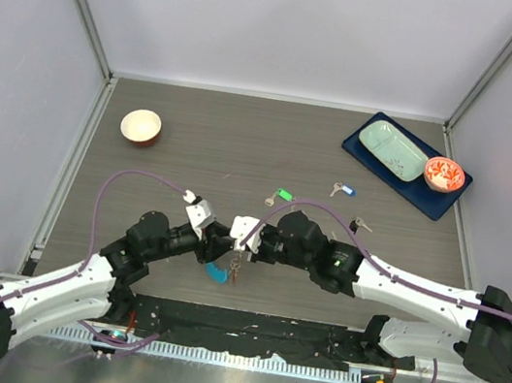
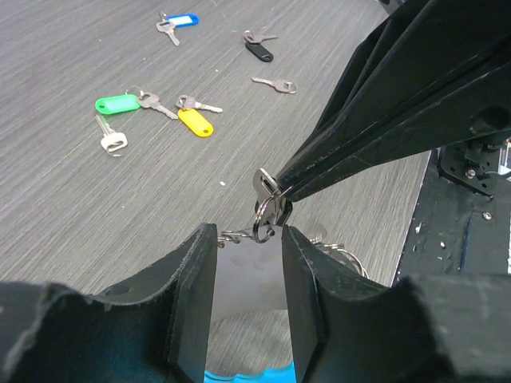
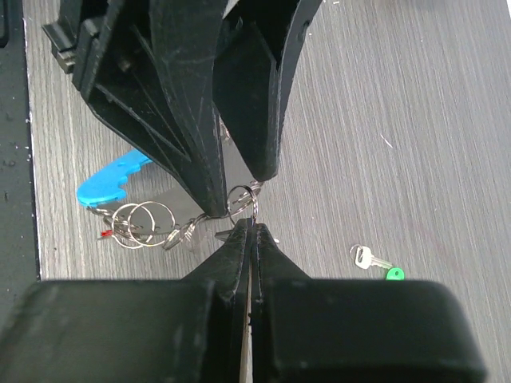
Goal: Put the keys on the keyring
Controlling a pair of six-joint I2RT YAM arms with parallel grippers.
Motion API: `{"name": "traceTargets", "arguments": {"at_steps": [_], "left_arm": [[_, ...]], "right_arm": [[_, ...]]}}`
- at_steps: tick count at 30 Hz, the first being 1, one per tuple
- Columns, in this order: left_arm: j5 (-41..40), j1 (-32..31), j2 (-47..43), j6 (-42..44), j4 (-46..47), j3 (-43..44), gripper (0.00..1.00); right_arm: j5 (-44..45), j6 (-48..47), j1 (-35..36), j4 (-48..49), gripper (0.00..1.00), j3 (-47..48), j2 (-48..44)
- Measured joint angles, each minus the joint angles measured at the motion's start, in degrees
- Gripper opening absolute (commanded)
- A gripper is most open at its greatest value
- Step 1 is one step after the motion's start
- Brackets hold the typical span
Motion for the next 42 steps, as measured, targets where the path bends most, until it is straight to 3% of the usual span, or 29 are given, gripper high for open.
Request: {"name": "traceTargets", "arguments": {"at_steps": [11, 18, 25, 34, 42], "left_arm": [[2.36, 0.0, 2.16, -0.2, 3.04, 0.24, 0.35], [3.15, 0.0, 2.16, -0.42, 3.87, 0.85, 0.22], [3.93, 0.0, 2.75, -0.42, 3.82, 0.98, 0.0], [3.17, 0.04, -0.28, -0.52, 2.38, 0.92, 0.0], [-0.59, -0.28, -7.82, -4.07, 4.22, -2.38, 0.0]], "right_arm": [[-0.59, -0.02, 0.02, -0.15, 0.01, 0.0, -0.76], [-0.74, -0.11, 0.0, -0.15, 0.01, 0.0, -0.76], [-0.76, -0.11, 0.0, -0.55, 0.01, 0.0, -0.79], [-0.63, 0.15, 0.07, -0.2, 0.01, -0.13, -1.75], [-0.33, 2.67, 0.37, 6.14, 0.01, -3.89, -4.11]]}}
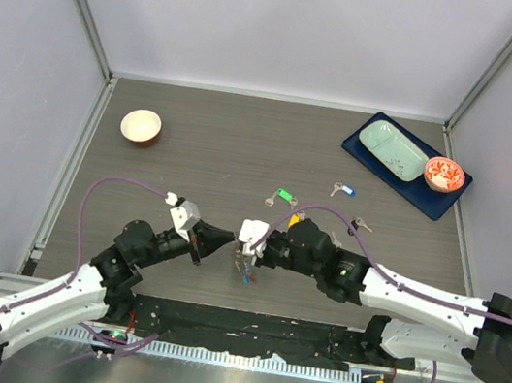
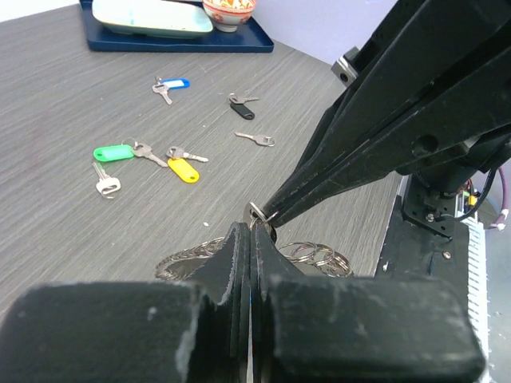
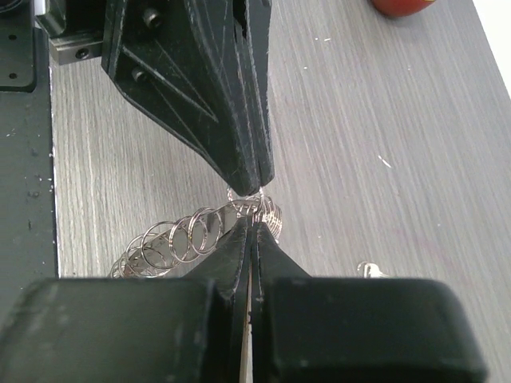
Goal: Put the keys on the keyring
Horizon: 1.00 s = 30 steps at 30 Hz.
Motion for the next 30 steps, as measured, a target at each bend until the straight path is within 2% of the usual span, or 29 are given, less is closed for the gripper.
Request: {"name": "traceTargets", "arguments": {"at_steps": [12, 15, 18, 25, 30], "left_arm": [[-3.02, -0.09, 0.22, -4.44, 4.81, -2.97, 0.01], [-3.15, -0.09, 0.26, -4.5, 4.81, -3.04, 0.19], [-4.42, 0.04, -0.57, -4.31, 4.57, -3.04, 0.31], [-5.44, 0.28, -4.04, -2.78, 2.08, -3.04, 0.4], [-3.89, 0.28, -2.14, -1.27, 0.83, -2.56, 0.45]], "right_arm": [[-1.44, 4.57, 0.07, 9.29, 0.01, -4.98, 2.01], [-0.85, 4.37, 0.11, 9.16, 0.01, -4.98, 1.92], [0.15, 3.67, 0.17, 6.84, 0.01, -4.92, 0.94], [1.38, 1.29, 0.28, -0.9, 0.01, -2.71, 0.09], [1.25, -0.7, 0.37, -5.03, 0.01, 0.11, 0.11]]}}
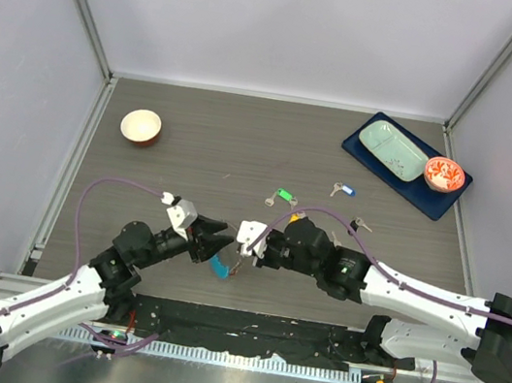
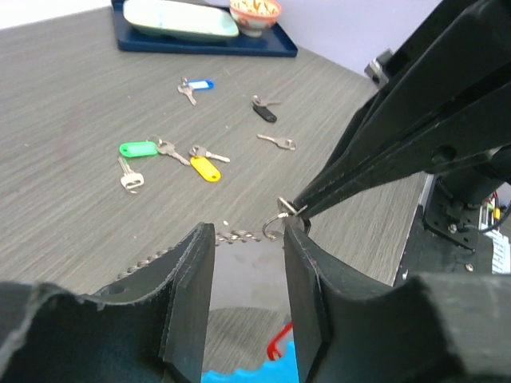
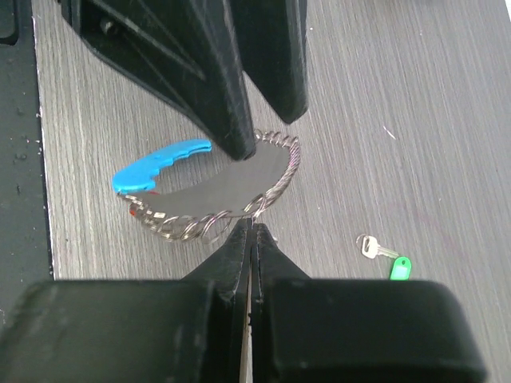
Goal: Put the keys on the keyring
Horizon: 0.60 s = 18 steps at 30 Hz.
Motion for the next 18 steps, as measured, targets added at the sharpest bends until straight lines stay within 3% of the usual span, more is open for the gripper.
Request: {"name": "traceTargets", "arguments": {"at_steps": [8, 18], "left_arm": [[4.48, 0.0, 6.34, 2.19, 0.22, 2.03, 0.55], [12.0, 0.0, 9.18, 11.26, 0.9, 3.41, 0.57]], "right_arm": [[-0.24, -2.93, 0.04, -3.98, 0.01, 3.06, 0.0], [-2.6, -4.68, 0.13, -6.93, 0.01, 3.78, 0.0]]}}
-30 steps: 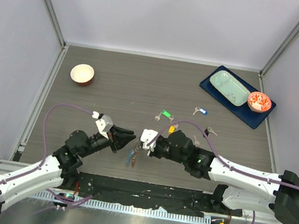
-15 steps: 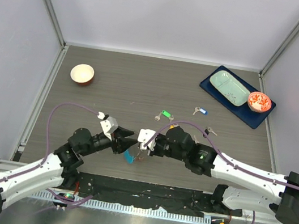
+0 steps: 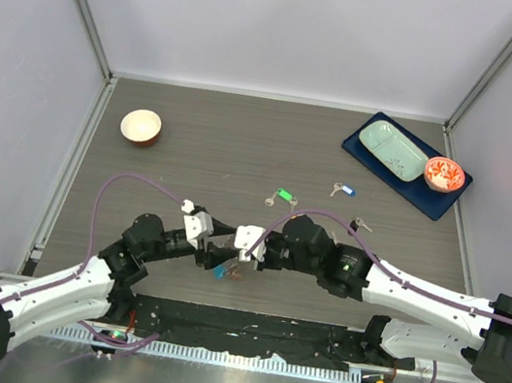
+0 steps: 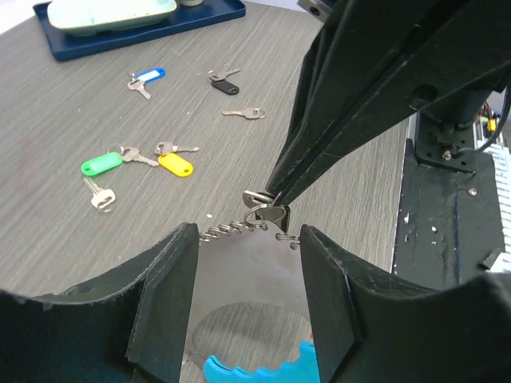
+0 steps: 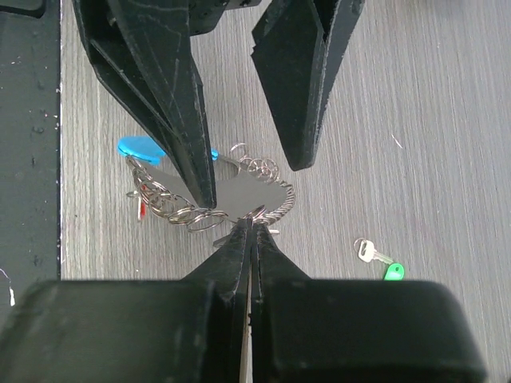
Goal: Put the keys on the keyring
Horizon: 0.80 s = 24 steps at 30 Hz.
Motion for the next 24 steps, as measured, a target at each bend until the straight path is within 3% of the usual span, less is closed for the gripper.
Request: {"name": "traceTargets", "arguments": {"at_steps": [4, 12, 24], "left_arm": [[2.1, 0.0, 0.2, 5.03, -0.46, 0.61, 0.57], [6.75, 0.39, 2.86, 12.81, -1.29, 1.73, 0.45], [15.56, 3.98, 11.89, 14.86, -1.88, 5.75, 0.38]], "right_arm": [[-0.61, -0.24, 0.15, -0.26, 0.01, 0.0, 0.0], [-1.7, -0.83, 0.26, -1.57, 0.01, 0.02, 0.0], [-2.51, -1.16, 0.31, -2.08, 0.01, 0.09, 0.0]]}}
